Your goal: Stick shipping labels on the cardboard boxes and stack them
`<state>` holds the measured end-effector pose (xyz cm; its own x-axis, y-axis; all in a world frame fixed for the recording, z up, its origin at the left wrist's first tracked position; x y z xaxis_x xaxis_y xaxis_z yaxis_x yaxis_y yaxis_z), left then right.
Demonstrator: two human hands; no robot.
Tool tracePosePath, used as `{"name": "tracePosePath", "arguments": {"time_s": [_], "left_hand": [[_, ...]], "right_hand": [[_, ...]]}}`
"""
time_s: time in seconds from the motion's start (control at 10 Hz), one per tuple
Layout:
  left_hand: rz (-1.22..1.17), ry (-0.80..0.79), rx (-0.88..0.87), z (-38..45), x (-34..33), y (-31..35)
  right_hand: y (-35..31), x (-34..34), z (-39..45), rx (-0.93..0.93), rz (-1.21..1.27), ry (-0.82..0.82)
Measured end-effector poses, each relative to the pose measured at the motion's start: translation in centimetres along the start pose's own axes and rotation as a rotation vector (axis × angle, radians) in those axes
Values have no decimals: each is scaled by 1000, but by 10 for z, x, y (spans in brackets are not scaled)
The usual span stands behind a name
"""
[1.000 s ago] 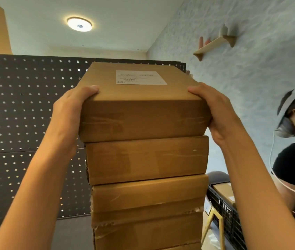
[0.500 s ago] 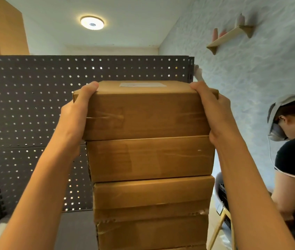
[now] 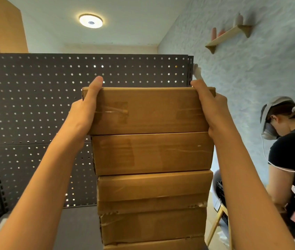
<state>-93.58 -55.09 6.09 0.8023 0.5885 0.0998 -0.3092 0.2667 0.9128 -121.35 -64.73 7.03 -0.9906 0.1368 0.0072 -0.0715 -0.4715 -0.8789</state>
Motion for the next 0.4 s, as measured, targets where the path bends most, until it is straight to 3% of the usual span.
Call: {"name": "tracePosePath", "arguments": {"time_s": [0.2, 0.3, 0.4], "left_hand": [[54, -2, -28, 0, 6, 2], [184, 112, -144, -5, 20, 11], [382, 279, -312, -22, 32, 33]], "right_hand": [[-11, 5, -5, 36, -107, 15], [-39, 22, -14, 255, -303, 176], [-64, 25, -30, 460, -444, 225]]}}
Point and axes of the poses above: each hand's wrist, its own z-axis towards the middle knuckle, its own x-axis out of the back of the hand, y = z × x, the point moved 10 cm from there along z, towards the middle knuckle, and after that the axes turned 1 degree about -z, right-handed, at the moved point
